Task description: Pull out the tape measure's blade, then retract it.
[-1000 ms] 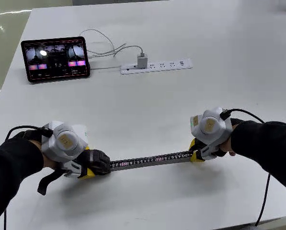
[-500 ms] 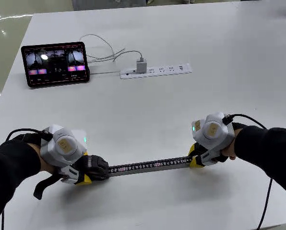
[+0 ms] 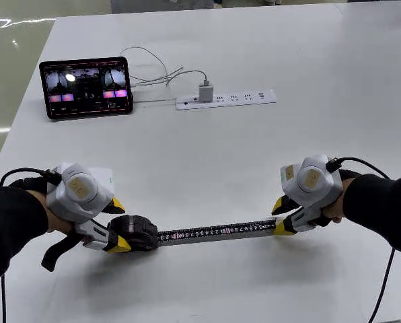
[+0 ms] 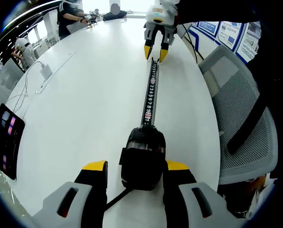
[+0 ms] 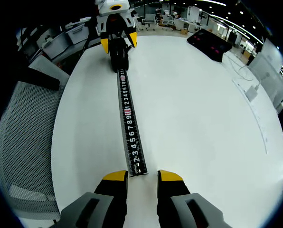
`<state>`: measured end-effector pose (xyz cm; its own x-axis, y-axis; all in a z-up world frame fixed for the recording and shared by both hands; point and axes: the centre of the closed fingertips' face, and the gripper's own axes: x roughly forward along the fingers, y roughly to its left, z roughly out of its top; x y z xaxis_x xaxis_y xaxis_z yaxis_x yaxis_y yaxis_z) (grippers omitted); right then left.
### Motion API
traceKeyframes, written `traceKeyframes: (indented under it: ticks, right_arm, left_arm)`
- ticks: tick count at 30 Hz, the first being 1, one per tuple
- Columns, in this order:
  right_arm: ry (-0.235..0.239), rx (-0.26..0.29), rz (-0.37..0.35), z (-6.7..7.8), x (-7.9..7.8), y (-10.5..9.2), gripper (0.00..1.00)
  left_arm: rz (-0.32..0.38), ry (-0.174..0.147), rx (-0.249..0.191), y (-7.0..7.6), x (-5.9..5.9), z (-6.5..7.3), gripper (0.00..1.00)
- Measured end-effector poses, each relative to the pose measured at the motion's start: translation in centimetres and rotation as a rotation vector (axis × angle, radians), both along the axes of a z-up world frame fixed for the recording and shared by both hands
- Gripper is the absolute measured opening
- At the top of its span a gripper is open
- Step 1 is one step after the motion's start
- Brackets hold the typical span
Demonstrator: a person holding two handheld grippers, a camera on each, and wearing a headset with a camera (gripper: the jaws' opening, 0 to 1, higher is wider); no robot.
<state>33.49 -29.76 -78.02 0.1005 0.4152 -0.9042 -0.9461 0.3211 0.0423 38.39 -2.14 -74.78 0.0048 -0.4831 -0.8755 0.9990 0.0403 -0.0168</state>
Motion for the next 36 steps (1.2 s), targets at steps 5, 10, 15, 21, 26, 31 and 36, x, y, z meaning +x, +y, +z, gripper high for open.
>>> traceKeyframes:
  ticks: [5,10,15,21,26,31,36]
  right_arm:
    - [0.002,0.011,0.024,0.3,-0.7,-0.2,0.23]
    - [-0.004,0.015,0.003,0.2,-0.9,-0.2,0.26]
    - [0.001,0.034,-0.028,0.4,-1.2,0.0,0.36]
    - [0.002,0.06,-0.073,0.4,-1.3,-0.1,0.43]
    - [-0.006,0.091,-0.148,1.0,-1.4,-0.1,0.49]
    - [-0.032,0.131,-0.21,1.6,-1.3,-0.2,0.58]
    - [-0.062,0.174,-0.312,2.4,-1.1,-0.4,0.66]
  left_arm:
    - [0.03,0.001,-0.022,0.0,0.0,0.3,0.61]
    - [0.062,0.039,-0.044,-0.2,-0.6,0.5,0.68]
    - [0.125,0.091,-0.06,-0.3,-1.1,0.4,0.75]
    - [0.156,0.1,-0.077,-0.2,-1.4,0.3,0.81]
    - [0.228,0.034,-0.107,-0.1,-0.2,0.3,0.86]
    - [0.332,0.016,-0.135,0.7,1.0,0.6,0.98]
    - [0.384,0.082,-0.159,1.3,0.3,0.9,0.99]
